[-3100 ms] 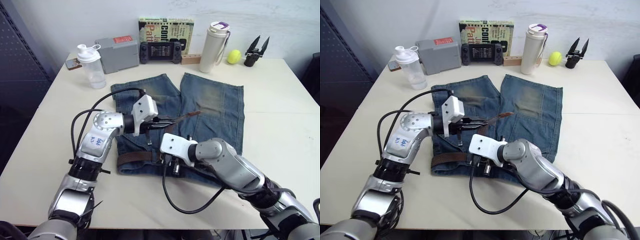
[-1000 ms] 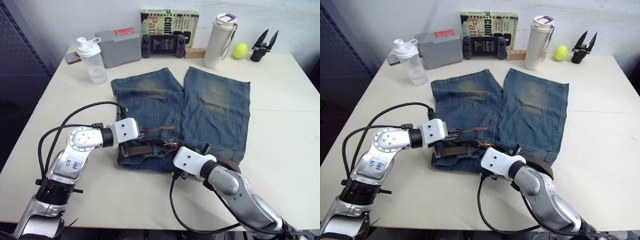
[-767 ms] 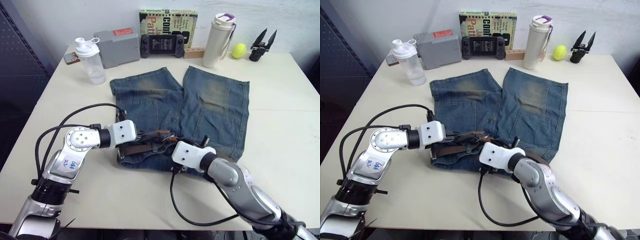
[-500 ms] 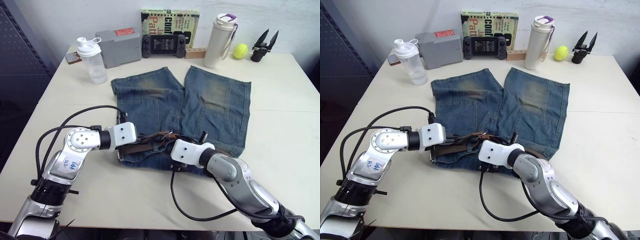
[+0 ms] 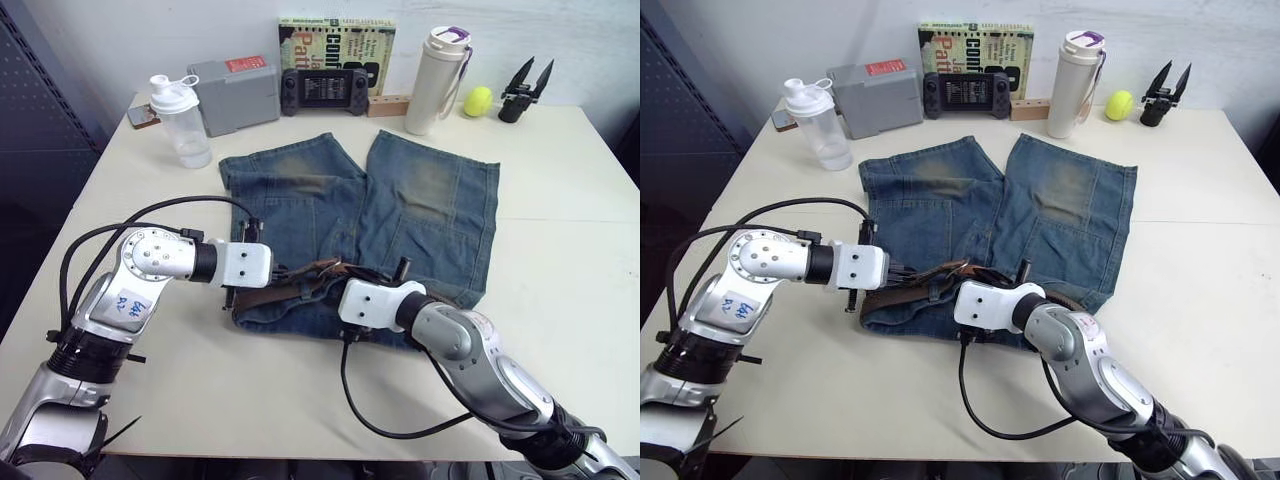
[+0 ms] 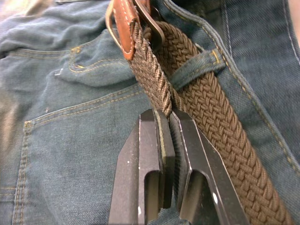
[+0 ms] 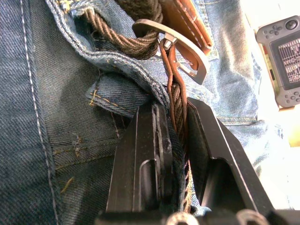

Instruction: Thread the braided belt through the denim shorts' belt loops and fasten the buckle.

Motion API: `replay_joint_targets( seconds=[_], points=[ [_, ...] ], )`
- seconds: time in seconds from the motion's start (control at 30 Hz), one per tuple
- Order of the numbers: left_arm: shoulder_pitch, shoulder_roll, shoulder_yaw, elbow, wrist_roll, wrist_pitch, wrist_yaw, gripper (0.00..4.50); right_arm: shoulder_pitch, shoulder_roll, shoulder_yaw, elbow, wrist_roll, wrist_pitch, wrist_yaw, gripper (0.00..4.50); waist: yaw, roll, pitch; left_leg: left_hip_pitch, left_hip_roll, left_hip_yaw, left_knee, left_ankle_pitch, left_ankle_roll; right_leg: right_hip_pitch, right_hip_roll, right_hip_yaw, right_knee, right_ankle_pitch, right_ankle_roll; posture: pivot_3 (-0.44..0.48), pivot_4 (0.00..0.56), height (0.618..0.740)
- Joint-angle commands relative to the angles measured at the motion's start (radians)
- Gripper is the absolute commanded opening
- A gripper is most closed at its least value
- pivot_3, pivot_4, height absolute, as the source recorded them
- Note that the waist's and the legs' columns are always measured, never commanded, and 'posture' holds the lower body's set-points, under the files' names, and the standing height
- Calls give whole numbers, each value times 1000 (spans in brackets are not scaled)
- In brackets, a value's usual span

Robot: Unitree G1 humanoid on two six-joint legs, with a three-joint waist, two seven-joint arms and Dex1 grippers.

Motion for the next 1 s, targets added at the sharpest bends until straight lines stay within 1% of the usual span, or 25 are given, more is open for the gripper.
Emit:
replay_joint_targets(
  seconds=[0.03, 0.13, 0.27, 0.5, 0.57, 0.83, 1.0],
  points=[
    [-84, 13, -5, 75, 21, -91, -36, 0, -7, 15, -30, -19, -34, -24, 5, 213, 0, 0, 0, 0, 0, 0, 0, 0, 0, 0, 0, 0, 0, 0, 0, 0, 150, 731],
    [-139, 13, -1, 138, 44, -124, -29, 0, -1, 19, -34, -18, -45, -22, 12, 213, 1, 0, 0, -1, 0, 0, 1, 0, 0, 0, 0, 0, 1, 0, 0, 0, 150, 731],
    [-179, 19, 5, 177, 81, -135, -7, 0, 4, 29, -40, -17, -59, -22, 19, 213, -1, 0, 0, -1, 0, 0, 1, 0, 0, -1, 0, 0, 1, 0, 0, 0, 150, 731],
    [-171, 43, -9, 147, 109, -178, -39, 0, 0, 44, -52, -5, -77, -25, 28, 213, -1, 0, 0, -1, 0, 0, 1, 0, 0, -1, 0, 0, 2, 0, 0, 0, 150, 731],
    [-171, 47, -14, 135, 100, -183, -58, 0, -6, 47, -53, 0, -80, -30, 29, 213, 0, 0, 0, -1, 0, 0, 1, 0, 0, -1, 0, 0, 2, 0, 0, 0, 150, 731],
    [-189, 33, -23, 139, 106, -189, -78, 0, -20, 56, -55, 9, -100, -54, 31, 213, -1, 0, 0, -2, 0, -1, 3, 0, 0, -1, 0, -1, 2, 0, 0, 0, 150, 731],
    [-199, 25, -31, 156, 114, -205, -81, 0, -31, 49, -46, 12, -121, -103, 30, 213, -1, 0, 0, -7, 0, -1, 5, 0, 0, -5, 0, -2, 3, 0, 0, 0, 150, 731]
  ],
)
